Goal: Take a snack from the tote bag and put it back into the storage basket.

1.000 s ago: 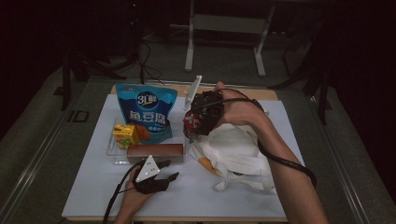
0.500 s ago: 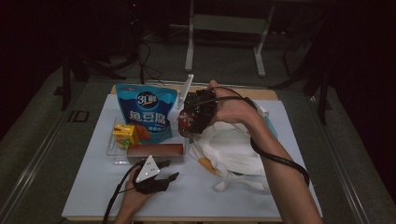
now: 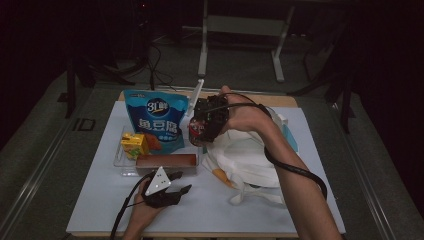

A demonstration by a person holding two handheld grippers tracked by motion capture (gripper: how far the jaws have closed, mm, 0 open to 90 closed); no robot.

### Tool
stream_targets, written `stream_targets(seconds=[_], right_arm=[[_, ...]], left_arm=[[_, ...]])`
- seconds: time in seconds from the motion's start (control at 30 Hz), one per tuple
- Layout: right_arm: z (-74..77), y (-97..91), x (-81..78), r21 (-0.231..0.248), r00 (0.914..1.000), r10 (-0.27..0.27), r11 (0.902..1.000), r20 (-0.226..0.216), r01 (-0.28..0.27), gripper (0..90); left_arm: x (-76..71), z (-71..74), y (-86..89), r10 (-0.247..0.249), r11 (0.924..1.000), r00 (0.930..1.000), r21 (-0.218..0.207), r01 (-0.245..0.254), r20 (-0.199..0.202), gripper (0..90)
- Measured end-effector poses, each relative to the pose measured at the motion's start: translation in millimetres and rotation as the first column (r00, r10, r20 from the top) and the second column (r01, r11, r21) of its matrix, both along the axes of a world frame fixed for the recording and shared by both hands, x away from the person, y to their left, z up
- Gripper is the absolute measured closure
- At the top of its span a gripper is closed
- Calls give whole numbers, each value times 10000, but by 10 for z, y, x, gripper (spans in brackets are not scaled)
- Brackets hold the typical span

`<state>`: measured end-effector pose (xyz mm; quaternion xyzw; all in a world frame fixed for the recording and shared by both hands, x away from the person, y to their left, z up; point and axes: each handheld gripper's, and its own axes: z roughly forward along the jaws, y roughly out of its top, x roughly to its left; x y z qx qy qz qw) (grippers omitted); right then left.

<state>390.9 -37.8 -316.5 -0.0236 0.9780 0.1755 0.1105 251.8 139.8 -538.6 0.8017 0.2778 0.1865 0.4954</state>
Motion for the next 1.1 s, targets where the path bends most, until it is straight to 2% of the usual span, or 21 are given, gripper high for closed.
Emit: stream_targets(seconds=[0.63, 1.1], right_arm=[[-68, 97, 22, -50, 10000, 43, 10000, -49, -43, 238], [-204, 163, 55, -45, 9999, 49, 10000, -108, -49, 239]], left_arm=[[-3, 0, 1, 16, 10000, 10000, -24, -16, 27, 446], [-3, 0, 1, 19, 10000, 10000, -20, -19, 28, 444]])
